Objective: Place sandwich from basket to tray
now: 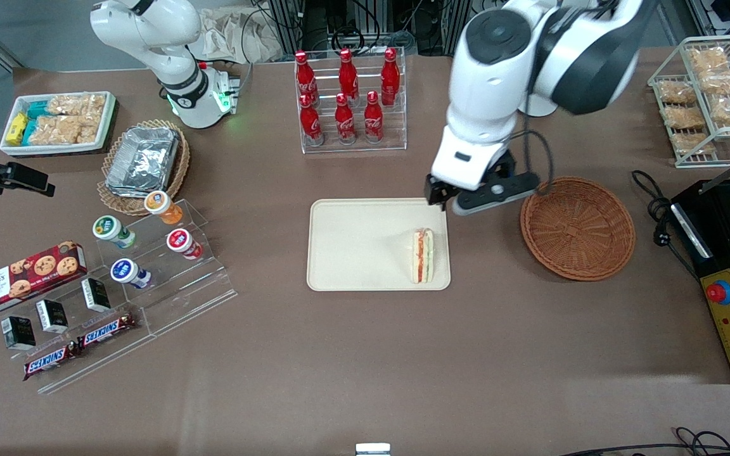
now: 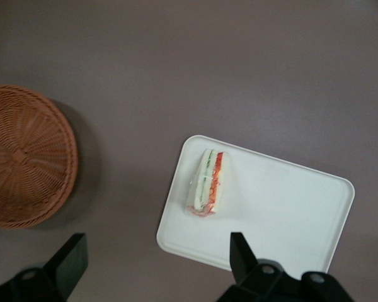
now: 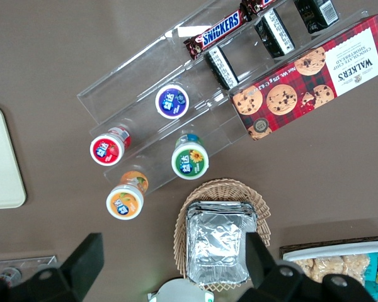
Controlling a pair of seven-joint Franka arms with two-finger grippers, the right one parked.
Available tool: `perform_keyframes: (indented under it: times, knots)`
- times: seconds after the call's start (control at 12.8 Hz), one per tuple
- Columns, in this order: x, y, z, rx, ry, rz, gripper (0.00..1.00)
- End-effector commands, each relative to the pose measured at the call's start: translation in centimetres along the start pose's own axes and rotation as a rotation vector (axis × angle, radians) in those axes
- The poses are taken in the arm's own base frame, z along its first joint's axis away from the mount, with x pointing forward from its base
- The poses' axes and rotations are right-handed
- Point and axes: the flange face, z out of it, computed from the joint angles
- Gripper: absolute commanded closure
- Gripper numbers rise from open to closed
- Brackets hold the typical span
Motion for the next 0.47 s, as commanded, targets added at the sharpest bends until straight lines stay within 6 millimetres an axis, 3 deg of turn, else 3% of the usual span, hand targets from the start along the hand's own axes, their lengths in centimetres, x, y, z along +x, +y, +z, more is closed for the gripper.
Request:
perform_keyframes:
  times: [0.0,0.23,0.39]
  knots:
    - [0.2,-4.1,-4.0,0.005,-0.024,0.019,0.00]
    - [3.6,-13.9,-8.6,-0.018,-0.051,0.116,0.00]
    - [5.7,-19.5,-9.8,-0.022,-0.049,0.187,0.00]
